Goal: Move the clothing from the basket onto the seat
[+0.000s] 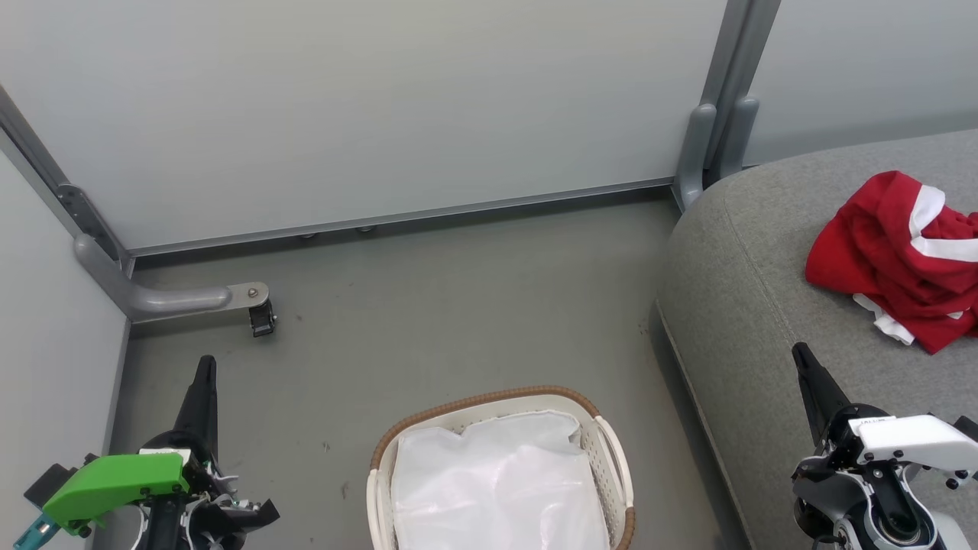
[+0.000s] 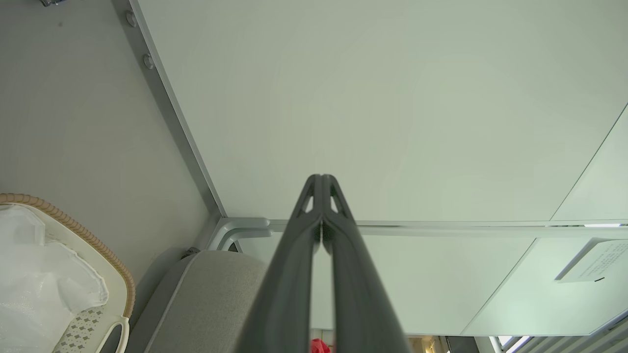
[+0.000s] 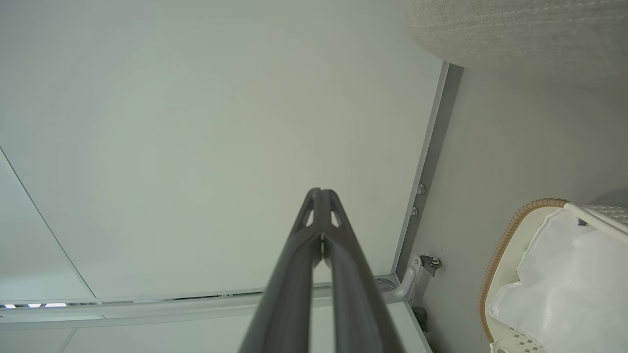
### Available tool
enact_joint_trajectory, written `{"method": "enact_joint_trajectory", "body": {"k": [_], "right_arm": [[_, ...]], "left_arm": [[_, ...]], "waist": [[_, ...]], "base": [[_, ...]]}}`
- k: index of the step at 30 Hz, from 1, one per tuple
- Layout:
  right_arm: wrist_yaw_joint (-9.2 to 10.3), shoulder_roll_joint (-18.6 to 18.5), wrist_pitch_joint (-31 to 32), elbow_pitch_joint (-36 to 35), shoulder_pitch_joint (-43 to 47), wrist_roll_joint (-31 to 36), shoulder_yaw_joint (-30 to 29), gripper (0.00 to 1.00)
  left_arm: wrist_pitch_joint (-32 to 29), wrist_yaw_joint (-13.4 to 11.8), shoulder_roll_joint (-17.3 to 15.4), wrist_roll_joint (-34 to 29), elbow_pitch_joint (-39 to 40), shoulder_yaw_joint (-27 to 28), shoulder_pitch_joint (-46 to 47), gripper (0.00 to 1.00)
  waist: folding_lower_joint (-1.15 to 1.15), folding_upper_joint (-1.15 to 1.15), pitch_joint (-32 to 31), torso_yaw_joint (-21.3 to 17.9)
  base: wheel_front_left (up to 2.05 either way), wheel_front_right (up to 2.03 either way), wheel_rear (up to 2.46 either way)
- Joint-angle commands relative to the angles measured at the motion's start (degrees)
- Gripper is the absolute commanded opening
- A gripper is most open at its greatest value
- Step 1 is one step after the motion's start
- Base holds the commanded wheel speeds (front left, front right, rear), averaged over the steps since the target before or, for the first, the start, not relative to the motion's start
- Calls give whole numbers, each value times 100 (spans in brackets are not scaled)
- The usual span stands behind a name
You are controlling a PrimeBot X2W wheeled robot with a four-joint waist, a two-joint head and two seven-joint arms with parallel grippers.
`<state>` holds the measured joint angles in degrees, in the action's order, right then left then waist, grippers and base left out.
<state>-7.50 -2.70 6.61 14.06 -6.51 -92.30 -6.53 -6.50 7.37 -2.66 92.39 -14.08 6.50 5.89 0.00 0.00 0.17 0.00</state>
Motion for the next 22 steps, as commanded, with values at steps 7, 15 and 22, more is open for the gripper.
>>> {"method": "enact_joint_trajectory", "body": {"k": [7,15,22], "right_arm": [[1,-34,7,-20,63,-21,-12,0],[1,-34,7,-20,63,-21,-11,0],[1,-34,7,-20,62,-21,-11,0]], "left_arm": [[-26,28,-40,6,12,13,64,0],[-26,28,-40,6,13,13,64,0],[-26,28,-40,6,13,13,64,0]], "waist": [[0,0,0,0],[0,0,0,0],[0,0,0,0]], "base": [[0,0,0],[0,0,0],[0,0,0]]}}
